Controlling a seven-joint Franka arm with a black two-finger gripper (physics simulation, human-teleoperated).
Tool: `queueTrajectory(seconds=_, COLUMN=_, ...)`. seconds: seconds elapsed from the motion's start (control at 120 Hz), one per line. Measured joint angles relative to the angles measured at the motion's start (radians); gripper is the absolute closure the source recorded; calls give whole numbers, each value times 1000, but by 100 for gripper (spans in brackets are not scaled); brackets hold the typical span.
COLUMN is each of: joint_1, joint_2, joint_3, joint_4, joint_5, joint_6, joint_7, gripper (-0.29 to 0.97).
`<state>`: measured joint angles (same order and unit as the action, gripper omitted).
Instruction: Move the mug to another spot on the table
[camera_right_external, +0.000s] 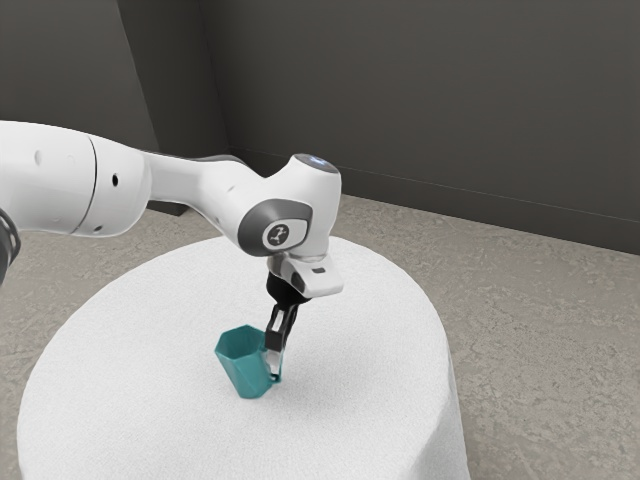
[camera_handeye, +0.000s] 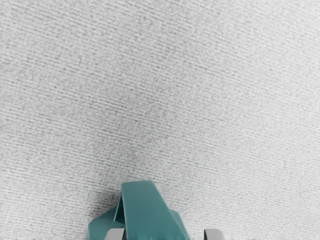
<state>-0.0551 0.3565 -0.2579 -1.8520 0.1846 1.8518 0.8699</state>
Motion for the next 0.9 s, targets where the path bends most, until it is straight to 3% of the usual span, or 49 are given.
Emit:
queueTrajectory(seconds=0.567, joint_1=-12, joint_2=-54, joint_3=0, joint_4=-20, joint_5=75, joint_6=-5, joint_7=-17, gripper=72)
queueTrajectory(seconds=0.9, joint_1=-11, joint_2=-38, joint_3=23, joint_4=-13, joint_5=183, joint_6=-39, joint_7=-32, gripper=76)
